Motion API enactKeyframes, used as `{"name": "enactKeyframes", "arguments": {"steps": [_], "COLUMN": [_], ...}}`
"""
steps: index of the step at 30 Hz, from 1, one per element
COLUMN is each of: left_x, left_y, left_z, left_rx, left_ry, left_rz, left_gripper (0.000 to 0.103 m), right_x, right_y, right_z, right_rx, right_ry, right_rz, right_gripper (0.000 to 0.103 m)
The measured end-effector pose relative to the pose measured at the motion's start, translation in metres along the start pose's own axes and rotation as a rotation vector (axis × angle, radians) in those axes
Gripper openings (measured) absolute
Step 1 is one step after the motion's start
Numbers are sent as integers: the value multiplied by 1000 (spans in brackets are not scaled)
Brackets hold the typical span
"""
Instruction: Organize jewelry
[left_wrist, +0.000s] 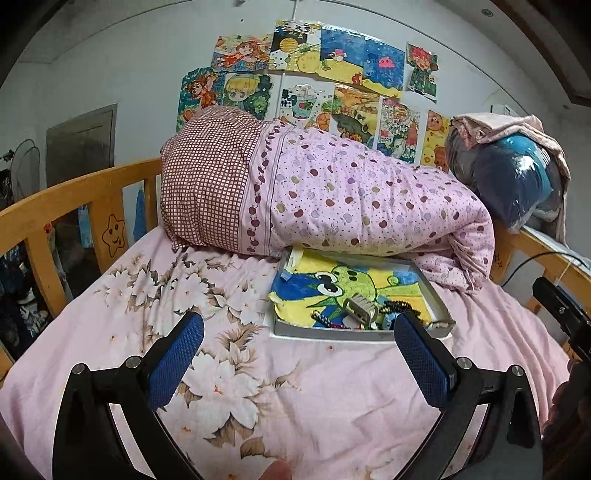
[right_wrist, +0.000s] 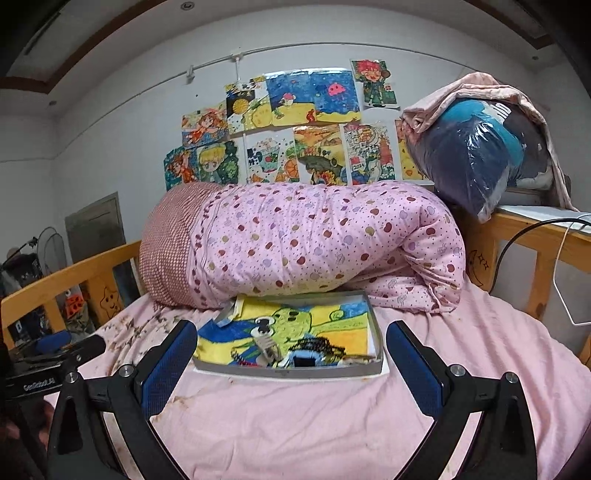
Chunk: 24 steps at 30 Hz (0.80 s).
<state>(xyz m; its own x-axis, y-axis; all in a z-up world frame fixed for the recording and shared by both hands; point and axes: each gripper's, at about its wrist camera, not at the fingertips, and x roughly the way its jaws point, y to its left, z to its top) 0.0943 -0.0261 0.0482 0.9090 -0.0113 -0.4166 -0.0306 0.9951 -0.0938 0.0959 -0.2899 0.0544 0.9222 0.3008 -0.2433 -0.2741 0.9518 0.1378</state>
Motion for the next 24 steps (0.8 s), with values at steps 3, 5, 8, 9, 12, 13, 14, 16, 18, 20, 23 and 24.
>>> {"name": "enactKeyframes", "arguments": {"steps": [3, 5, 8, 9, 12, 13, 14, 16, 18, 20, 23, 24], "left_x": [-6, -9, -13, -14, -20, -22, -23, -25, -24, -22, -17, -14], "left_y": [0, 0, 0, 0, -1, 0, 0, 1, 2, 3, 4, 4], "left_z": [-7, -11, -15, -16, -20, -22, -24, -29, -34, -40, -50, -53], "left_rx": [19, 26, 32, 33, 47, 52, 56, 65, 71, 76, 73, 74], "left_ry": [-5, -10, -13, -15, -31, -33, -34, -31, -23, -5, 21, 36], "left_rz": [1, 0, -14, -18, -35, -38, -42, -49, -47, -39, -30, -23], "left_gripper": [101, 101, 101, 101, 101, 101, 101, 101, 101, 101, 101, 101], "right_x": [-7, -11, -20, -22, -25, -24, -21, -17, -12, -6, 0, 1], "right_y": [4, 6, 10, 11, 15, 16, 17, 19, 22, 22, 20, 19], "right_z": [-5, -8, -13, -15, -21, -23, -26, -33, -41, -48, -53, -54], "right_rx": [0, 10, 17, 18, 20, 21, 22, 16, -2, -8, 0, 3], "right_ry": [7, 11, 9, 9, 22, 31, 42, 58, 74, 99, 114, 118], "right_rz": [-2, -3, -13, -17, -28, -29, -29, -28, -28, -27, -29, -31], "right_gripper": [103, 103, 103, 103, 103, 103, 103, 103, 103, 103, 103, 103]}}
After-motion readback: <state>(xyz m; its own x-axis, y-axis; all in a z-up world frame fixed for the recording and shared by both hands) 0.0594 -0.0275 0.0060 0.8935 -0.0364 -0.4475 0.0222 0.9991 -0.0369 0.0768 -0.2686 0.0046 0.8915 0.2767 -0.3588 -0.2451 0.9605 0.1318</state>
